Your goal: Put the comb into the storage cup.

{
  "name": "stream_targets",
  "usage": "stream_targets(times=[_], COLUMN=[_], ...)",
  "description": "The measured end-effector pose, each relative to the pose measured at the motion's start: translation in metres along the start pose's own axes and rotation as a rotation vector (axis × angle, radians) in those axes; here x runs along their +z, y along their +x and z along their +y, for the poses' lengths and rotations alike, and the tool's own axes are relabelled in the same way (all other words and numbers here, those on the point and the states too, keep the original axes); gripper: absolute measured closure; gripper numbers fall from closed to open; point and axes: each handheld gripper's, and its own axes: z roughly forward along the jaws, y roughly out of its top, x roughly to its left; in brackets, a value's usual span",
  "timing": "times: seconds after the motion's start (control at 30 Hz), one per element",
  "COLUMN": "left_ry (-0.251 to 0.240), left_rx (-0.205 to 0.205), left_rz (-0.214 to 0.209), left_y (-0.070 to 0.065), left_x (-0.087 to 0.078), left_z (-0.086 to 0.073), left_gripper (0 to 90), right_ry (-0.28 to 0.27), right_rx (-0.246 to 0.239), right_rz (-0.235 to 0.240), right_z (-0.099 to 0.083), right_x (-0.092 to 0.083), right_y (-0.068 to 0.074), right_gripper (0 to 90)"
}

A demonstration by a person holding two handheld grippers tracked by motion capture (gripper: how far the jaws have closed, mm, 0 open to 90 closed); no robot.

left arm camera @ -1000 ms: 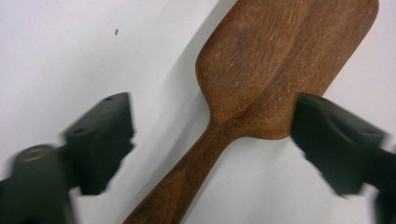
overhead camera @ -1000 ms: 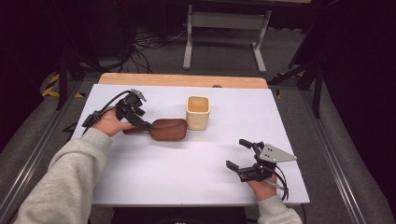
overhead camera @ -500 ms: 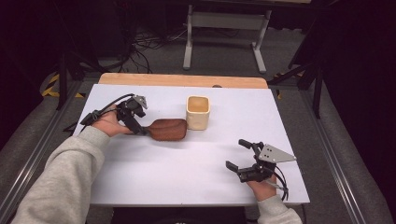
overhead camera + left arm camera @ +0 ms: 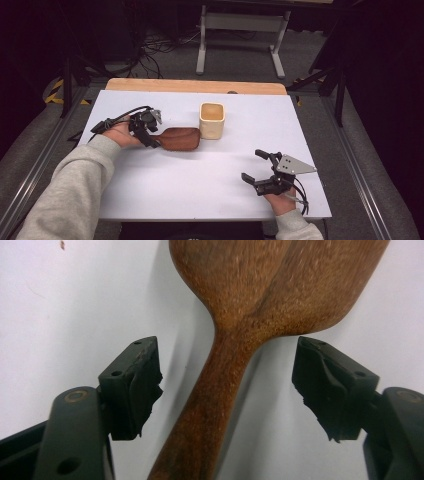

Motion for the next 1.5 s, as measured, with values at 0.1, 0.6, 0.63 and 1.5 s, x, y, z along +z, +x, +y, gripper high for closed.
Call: stream_targets(times=[0.1, 0.6, 0.63, 1.5], left_ry=[0.03, 0.078, 0.08, -0.005], left_rx=[0.016, 0.137, 0.153, 0.101], left_rz=[-0.013, 0.011, 0.013, -0.025], left_y=[0.0, -0.008, -0.009, -0.022], left_x=[0.003, 0.003, 0.003, -0.031], left_z=[0.002, 0.008, 0.008, -0.002], left_gripper=[36.9, 68.1, 69.5, 73.4], right_ry=[-0.001, 0.0, 0.0, -0.004], right_rx=[0.002, 0.007, 0.008, 0.017], right_rz=[0.001, 0.001, 0.001, -0.001], right_z=[0.0, 0.0, -0.001, -0.001], right_x=[0.0, 0.0, 0.0, 0.0], right_y=[0.0, 0.0, 0.0, -0.001], right_gripper=[5.7, 5.7, 5.7, 5.6])
